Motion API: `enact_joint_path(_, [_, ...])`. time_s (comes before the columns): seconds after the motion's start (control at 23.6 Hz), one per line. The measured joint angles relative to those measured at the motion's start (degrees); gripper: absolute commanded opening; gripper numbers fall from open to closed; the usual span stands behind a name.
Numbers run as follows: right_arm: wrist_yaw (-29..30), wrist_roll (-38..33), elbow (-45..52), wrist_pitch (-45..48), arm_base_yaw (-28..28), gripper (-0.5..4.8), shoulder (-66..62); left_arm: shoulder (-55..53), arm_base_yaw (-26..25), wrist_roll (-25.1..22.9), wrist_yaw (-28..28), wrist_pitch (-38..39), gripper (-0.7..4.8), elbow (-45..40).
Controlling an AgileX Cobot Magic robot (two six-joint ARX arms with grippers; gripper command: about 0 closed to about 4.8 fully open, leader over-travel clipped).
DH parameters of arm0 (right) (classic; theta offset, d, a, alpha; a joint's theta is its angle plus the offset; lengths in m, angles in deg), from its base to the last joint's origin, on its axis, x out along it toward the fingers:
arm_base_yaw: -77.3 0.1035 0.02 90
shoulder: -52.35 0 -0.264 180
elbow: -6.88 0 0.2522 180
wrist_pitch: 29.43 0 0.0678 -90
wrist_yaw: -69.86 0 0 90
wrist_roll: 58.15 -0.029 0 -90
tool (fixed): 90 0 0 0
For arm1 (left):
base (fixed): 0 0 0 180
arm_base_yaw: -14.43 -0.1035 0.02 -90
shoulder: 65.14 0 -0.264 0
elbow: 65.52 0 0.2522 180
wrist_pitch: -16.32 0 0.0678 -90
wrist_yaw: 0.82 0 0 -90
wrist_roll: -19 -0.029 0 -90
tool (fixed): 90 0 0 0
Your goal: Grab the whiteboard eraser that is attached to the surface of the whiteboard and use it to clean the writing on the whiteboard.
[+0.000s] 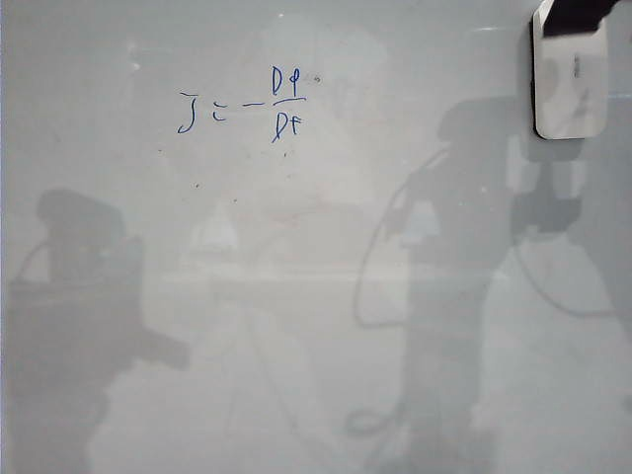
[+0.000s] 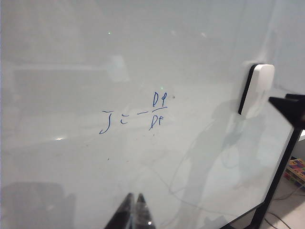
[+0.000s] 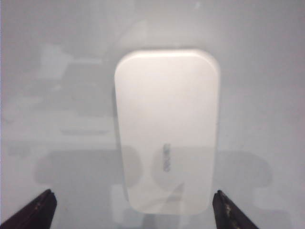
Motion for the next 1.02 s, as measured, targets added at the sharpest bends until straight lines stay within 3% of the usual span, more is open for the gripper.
enact_joint_path(0.34, [-5.46,6.97,-0.11,8.94,0.26,4.79,-5.57,-0.04,0.0,0.24,0.0,0.09,-0.05,0.0])
enact_joint_path(1.02, [-6.86,8.15,-5.9,10.16,0.26,4.79,-13.35,-0.04,0.0,0.24,0.0,0.74,-0.05,0.0])
